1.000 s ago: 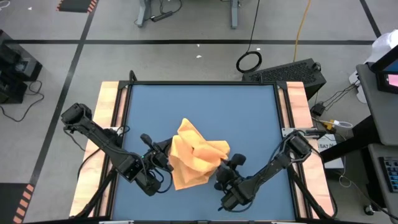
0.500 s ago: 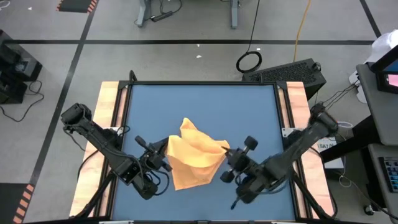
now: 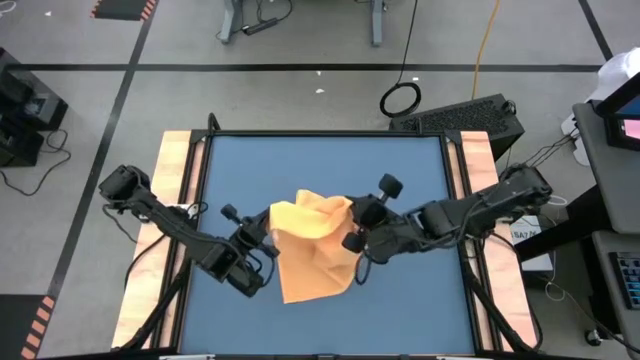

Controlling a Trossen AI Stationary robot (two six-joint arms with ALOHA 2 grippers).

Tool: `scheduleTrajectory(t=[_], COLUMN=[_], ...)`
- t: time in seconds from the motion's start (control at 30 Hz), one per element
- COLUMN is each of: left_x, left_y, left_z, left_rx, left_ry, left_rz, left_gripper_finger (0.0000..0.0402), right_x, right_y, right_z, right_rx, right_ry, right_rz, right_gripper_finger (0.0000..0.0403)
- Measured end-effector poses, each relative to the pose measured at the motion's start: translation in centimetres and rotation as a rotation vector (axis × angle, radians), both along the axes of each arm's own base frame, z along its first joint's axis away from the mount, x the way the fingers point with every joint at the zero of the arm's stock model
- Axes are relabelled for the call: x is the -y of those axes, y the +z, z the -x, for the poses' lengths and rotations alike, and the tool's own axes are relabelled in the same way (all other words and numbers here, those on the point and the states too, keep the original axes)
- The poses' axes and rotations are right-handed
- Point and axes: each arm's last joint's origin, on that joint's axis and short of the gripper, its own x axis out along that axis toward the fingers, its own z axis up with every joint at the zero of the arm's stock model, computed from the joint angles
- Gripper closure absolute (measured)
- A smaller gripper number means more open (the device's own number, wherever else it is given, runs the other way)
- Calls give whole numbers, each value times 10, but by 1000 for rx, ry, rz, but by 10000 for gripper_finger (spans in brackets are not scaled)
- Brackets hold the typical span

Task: Roll towel into tight, uniform cylinder
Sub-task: Fold the orange microfiber cloth

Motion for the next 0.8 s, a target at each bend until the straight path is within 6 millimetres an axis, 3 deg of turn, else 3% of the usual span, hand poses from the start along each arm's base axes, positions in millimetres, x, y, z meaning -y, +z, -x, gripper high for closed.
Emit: scheduleTrajectory(t=[0.27,0.43,0.6,0.8], left_x=[4,4,0,-3], left_y=[-14,-14,-14,-14], left_z=[9,10,13,8], left_rx=[-105,-120,-130,-88], left_ry=[-40,-44,-21,1], left_rz=[91,81,76,107], left_gripper_finger=[402,402,402,399], right_x=[-10,-35,-58,-90], right_y=[-40,-59,-76,-94], right_z=[-4,-3,13,27], right_rx=[-256,-364,-474,-433], right_ry=[65,165,134,84], right_rz=[-159,-244,-235,-139], right_gripper_finger=[387,383,354,306])
